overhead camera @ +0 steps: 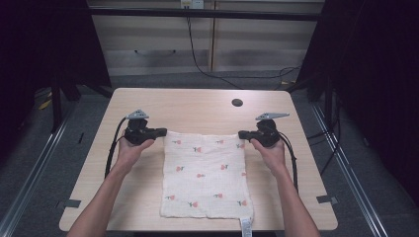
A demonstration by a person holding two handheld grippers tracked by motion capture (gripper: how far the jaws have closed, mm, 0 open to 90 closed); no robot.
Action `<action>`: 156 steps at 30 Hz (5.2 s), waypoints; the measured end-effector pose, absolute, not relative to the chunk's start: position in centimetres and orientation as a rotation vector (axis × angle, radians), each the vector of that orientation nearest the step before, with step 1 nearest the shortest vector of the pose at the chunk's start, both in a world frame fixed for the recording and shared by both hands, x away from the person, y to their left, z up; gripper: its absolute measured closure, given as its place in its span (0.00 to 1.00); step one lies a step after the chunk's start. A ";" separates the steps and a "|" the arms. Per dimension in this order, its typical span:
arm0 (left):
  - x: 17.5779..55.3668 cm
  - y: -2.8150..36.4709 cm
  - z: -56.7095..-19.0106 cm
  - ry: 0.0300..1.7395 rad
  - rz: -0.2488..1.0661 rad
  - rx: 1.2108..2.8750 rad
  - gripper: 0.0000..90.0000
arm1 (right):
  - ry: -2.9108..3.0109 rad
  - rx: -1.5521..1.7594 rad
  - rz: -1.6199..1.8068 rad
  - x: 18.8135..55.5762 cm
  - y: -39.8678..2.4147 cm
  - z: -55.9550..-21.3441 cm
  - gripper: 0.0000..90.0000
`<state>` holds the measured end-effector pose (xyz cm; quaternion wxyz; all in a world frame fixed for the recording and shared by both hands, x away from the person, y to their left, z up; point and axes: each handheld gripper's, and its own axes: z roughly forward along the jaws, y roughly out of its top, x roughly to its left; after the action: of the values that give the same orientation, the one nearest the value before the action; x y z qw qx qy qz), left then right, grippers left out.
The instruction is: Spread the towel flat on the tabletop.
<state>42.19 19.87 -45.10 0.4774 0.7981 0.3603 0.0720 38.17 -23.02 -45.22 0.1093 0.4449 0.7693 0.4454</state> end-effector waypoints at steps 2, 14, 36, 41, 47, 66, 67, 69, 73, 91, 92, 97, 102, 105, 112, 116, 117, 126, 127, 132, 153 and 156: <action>42.3 19.8 -44.4 0.883 0.184 1.917 0.98 | 2.257 1.296 1.310 38.3 -23.0 -44.7 0.97; 42.6 19.8 -38.8 0.801 0.266 1.839 0.98 | 2.201 1.223 1.333 38.7 -23.0 -40.9 0.97; 39.0 21.7 -41.0 0.741 0.269 1.849 0.98 | 2.240 1.141 1.399 35.5 -23.3 -40.9 0.97; 37.8 22.1 -42.2 0.735 0.283 1.891 0.98 | 2.277 1.105 1.393 33.4 -23.0 -41.7 0.97; 36.4 22.6 -43.7 0.728 0.238 1.916 0.98 | 2.316 1.087 1.401 31.1 -22.7 -43.2 0.97; 32.2 22.8 -48.3 0.687 0.200 2.089 0.97 | 2.450 1.102 1.327 27.3 -21.5 -47.8 0.96; 32.1 22.8 -48.5 0.692 0.186 2.085 0.97 | 2.462 1.098 1.317 27.2 -21.4 -48.0 0.96; 31.8 22.8 -48.8 0.686 0.179 2.097 0.97 | 2.461 1.107 1.324 26.9 -21.5 -48.1 0.95; 31.4 23.0 -49.2 0.699 0.147 2.102 0.91 | 2.472 1.112 1.299 26.4 -21.7 -48.3 0.88; 35.5 19.6 -48.6 0.728 0.118 2.098 0.68 | 2.335 1.153 1.282 29.3 -22.6 -46.7 0.76; 35.8 19.1 -48.7 0.733 0.112 2.101 0.68 | 2.334 1.159 1.278 30.0 -22.6 -46.7 0.76; 36.0 17.0 -49.3 0.719 0.103 2.134 0.69 | 2.306 1.211 1.187 32.8 -22.5 -47.5 0.72; 35.6 17.0 -50.0 0.727 0.102 2.157 0.69 | 2.316 1.283 1.185 34.3 -22.8 -49.2 0.73; 35.5 17.4 -50.5 0.730 0.105 2.165 0.70 | 2.324 1.297 1.189 34.8 -22.7 -49.4 0.75; 34.9 18.0 -50.5 0.747 0.122 2.155 0.71 | 2.407 1.309 1.149 35.9 -22.0 -50.1 0.68; 34.8 18.2 -50.6 0.743 0.122 2.153 0.71 | 2.411 1.295 1.155 35.9 -21.6 -50.3 0.70; 34.8 18.2 -50.6 0.741 0.122 2.154 0.71 | 2.420 1.292 1.151 35.9 -21.5 -50.4 0.70; 34.2 18.4 -50.7 0.750 0.124 2.141 0.68 | 2.440 1.265 1.170 35.3 -21.5 -50.5 0.82; 34.1 18.5 -50.7 0.747 0.129 2.141 0.68 | 2.435 1.261 1.159 35.3 -21.5 -50.5 0.85; 33.8 18.8 -50.7 0.737 0.122 2.142 0.68 | 2.423 1.268 1.222 35.5 -21.6 -50.6 0.95; 38.3 21.5 -49.4 0.904 0.157 1.998 0.64 | 2.370 1.291 1.274 36.2 -21.1 -50.7 0.97; 39.1 21.7 -49.8 0.909 0.160 2.014 0.63 | 2.376 1.286 1.272 36.2 -20.9 -50.6 0.97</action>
<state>39.05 21.74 -49.78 0.4466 0.8133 0.3672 0.0647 36.18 -20.89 -50.61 0.0778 0.4293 0.7932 0.4248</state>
